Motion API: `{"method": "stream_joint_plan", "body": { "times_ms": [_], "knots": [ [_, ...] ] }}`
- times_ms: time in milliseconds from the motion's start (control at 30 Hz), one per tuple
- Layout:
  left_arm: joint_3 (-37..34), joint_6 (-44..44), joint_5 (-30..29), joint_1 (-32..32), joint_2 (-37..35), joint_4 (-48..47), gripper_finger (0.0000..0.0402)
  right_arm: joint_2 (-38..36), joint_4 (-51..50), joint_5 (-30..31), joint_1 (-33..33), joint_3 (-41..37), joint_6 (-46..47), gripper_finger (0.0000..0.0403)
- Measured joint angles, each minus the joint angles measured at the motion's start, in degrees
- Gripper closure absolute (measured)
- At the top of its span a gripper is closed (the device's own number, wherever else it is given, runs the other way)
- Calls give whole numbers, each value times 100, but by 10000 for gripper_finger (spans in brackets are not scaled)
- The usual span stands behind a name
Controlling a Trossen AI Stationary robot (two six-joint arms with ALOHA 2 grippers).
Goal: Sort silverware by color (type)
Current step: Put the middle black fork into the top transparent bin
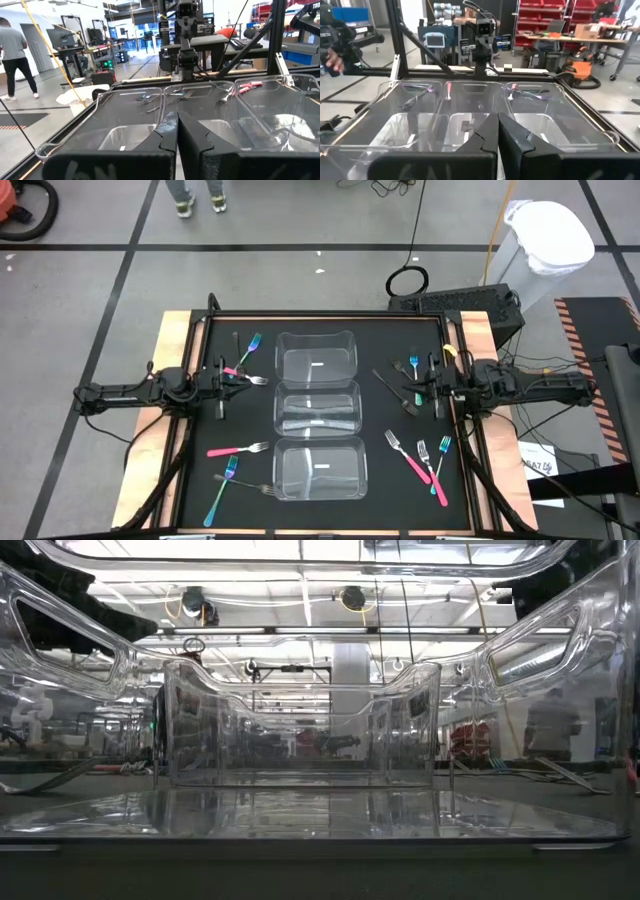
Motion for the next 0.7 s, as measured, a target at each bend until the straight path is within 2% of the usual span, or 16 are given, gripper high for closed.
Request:
{"method": "stream_joint_plan", "body": {
  "times_ms": [433,700],
  "knots": [
    [5,-1,-2,0,1,162,389,1555,-568,456,2,2195,3,403],
    [13,-1,0,0,1,164,389,2158,-644,456,2,2729,209,403]
  ]
}}
